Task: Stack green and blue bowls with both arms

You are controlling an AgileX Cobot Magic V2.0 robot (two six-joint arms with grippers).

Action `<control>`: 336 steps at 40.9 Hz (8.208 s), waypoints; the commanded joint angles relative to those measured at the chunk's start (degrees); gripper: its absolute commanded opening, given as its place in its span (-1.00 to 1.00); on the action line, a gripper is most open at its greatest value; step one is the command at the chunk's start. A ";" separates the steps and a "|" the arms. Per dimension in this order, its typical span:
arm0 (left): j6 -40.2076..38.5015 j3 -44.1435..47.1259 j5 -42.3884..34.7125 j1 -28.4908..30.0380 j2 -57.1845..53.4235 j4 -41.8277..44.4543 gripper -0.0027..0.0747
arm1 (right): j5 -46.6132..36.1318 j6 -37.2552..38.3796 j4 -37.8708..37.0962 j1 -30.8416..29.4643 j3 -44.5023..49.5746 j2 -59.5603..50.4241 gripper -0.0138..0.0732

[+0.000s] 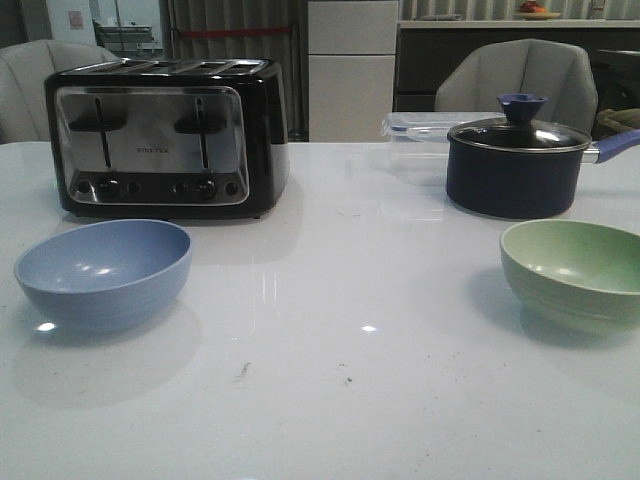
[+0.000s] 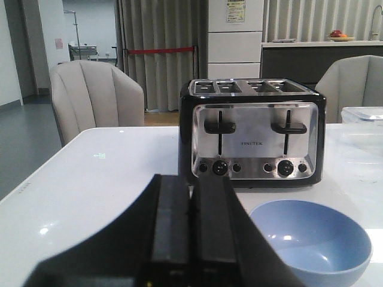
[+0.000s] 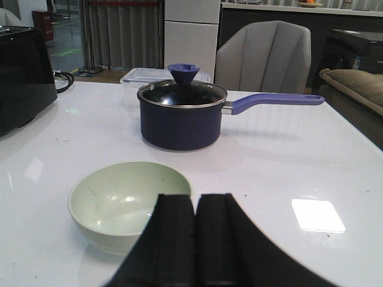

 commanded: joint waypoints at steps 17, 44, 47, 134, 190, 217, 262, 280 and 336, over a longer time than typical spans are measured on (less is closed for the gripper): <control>-0.17 0.31 -4.50 -0.28 -1.13 -0.35 -0.69 | -5.22 -0.38 0.10 -0.38 -0.24 -1.13 -0.55; -0.17 -18.42 -6.08 -0.28 1.61 -0.08 -0.69 | -3.09 -0.38 0.04 -0.38 -19.99 1.93 -0.55; -0.17 -24.35 -1.37 -0.28 4.86 0.35 -0.69 | 0.71 -0.38 0.04 -0.38 -25.40 5.64 -0.55; -0.17 -36.30 26.26 -0.28 39.05 0.38 0.33 | 32.89 0.77 3.91 -3.07 -65.37 94.82 0.49; -0.17 -36.30 26.26 -0.28 39.05 0.38 0.33 | 34.20 -1.87 10.80 26.36 -74.55 100.92 -0.55; -0.17 -36.30 23.31 -0.38 39.05 0.38 0.33 | 32.96 -5.28 9.98 27.25 -71.56 91.92 0.30; -0.02 -58.28 32.94 -5.75 88.92 -1.38 0.52 | 32.48 -7.69 9.91 29.26 -50.78 51.38 0.30; -0.02 -62.18 28.90 -5.75 98.21 -4.09 -0.47 | 32.48 -7.69 9.91 29.26 -50.78 51.38 0.30; -0.13 -81.38 39.58 -31.35 103.89 -10.08 -0.69 | 32.48 -7.69 9.91 29.26 -50.78 51.38 0.30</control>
